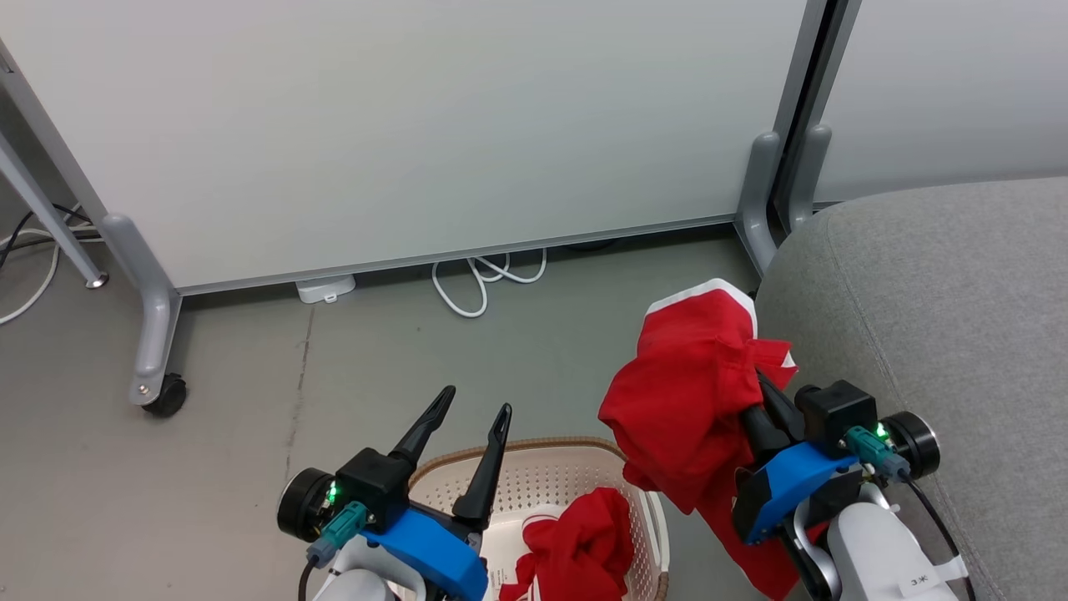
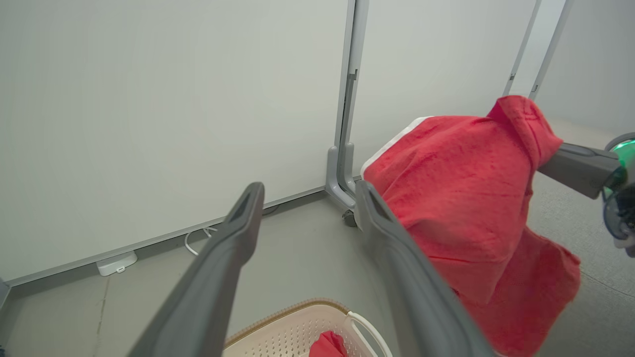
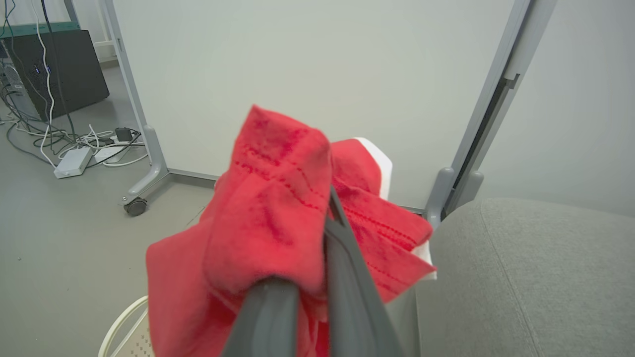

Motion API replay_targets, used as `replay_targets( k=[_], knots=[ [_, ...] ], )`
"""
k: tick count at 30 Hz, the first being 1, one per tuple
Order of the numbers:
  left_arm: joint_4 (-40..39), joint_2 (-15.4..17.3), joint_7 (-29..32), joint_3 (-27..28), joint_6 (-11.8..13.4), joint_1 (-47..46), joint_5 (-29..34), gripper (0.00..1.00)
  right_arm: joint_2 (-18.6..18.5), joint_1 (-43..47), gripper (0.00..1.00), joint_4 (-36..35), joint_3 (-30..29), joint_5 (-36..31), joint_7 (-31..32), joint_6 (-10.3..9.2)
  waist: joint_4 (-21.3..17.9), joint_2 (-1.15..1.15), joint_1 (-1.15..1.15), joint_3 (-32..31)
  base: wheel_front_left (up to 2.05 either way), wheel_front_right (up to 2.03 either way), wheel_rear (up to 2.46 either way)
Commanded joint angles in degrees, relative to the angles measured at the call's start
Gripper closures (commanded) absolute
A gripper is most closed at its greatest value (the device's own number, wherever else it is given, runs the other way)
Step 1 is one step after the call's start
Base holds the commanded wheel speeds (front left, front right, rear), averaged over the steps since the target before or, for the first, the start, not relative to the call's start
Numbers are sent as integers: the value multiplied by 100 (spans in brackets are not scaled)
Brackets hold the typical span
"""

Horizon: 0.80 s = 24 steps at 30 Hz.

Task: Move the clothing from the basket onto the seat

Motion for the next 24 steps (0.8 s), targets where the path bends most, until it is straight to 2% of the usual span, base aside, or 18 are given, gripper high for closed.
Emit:
replay_targets(
  k=[1,11,24],
  knots=[
    [4,-12,-16,26,-45,63,34,0,-15,48,100,-50,-15,19,11,2,-19,0,0,3,0,0,0],
    [-19,-32,-15,39,-35,80,38,0,-15,23,100,-130,0,65,34,1,-315,0,0,32,0,0,0],
    [-68,35,-16,-29,-37,-92,29,0,-14,-56,100,-215,-7,94,35,2,-1325,0,0,254,0,0,0]
  ],
)
